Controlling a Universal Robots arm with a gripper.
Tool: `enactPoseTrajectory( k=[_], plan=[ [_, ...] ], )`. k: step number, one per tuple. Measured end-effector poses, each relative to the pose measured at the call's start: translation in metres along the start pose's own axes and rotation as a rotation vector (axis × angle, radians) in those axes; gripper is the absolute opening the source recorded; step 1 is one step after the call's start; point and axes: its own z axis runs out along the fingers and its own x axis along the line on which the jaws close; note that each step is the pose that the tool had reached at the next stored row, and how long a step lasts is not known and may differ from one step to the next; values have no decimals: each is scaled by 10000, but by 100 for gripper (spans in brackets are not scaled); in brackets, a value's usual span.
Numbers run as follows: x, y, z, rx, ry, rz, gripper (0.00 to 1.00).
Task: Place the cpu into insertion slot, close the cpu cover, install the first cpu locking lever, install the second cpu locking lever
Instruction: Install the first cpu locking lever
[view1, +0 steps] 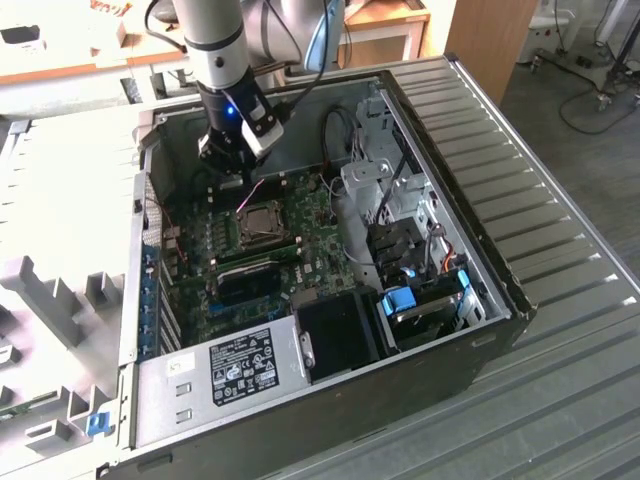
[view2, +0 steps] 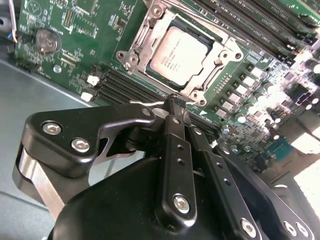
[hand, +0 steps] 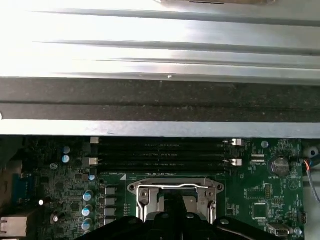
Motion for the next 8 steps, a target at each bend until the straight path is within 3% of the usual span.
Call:
enactPoseTrajectory(
  k=[3, 8],
  plan=[
    [1, 0, 3, 13, -21, 265, 11],
    [-1, 0, 4, -3, -16, 274, 11]
  ],
)
